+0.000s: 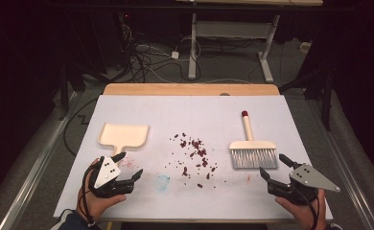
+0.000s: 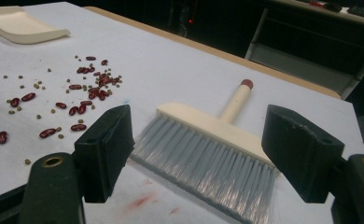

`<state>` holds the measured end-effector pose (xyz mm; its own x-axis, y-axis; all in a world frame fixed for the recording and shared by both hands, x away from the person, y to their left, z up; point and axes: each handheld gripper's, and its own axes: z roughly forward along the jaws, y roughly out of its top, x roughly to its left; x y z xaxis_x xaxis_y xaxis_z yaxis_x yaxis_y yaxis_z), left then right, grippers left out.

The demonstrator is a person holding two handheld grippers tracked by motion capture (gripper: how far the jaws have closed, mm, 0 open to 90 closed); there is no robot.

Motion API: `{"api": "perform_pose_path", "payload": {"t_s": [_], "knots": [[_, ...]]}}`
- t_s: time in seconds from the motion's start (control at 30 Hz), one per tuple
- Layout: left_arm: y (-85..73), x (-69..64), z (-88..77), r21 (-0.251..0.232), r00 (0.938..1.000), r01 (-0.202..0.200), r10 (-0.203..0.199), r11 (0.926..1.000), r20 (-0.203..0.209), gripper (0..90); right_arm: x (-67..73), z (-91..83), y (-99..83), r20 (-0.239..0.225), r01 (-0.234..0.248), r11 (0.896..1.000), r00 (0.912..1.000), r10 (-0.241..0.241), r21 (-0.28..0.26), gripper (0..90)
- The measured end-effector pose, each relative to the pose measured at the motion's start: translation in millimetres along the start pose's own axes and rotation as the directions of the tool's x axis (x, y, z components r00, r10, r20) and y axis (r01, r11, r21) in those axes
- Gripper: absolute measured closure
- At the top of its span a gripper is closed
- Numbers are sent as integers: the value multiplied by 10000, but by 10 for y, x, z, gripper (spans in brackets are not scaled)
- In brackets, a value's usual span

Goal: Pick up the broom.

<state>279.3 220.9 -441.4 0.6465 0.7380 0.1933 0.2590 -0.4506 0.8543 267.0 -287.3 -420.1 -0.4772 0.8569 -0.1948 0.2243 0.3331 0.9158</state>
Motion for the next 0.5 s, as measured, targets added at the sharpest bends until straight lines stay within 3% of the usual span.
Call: {"api": "perform_pose_path", "payload": {"t_s": [0.27,0.4,0.5], "knots": [[9,-42,85,343,9994,-314,309,9989,152,216,-17,35,-13,-43,-1,9996,10000,2,295,243],[3,-53,92,461,9993,-334,327,9984,163,217,-74,144,42,15,-59,9963,10000,58,860,238],[9,-65,95,501,9990,-402,392,9979,221,216,-166,255,124,-55,-455,9896,9989,467,1363,253]]}}
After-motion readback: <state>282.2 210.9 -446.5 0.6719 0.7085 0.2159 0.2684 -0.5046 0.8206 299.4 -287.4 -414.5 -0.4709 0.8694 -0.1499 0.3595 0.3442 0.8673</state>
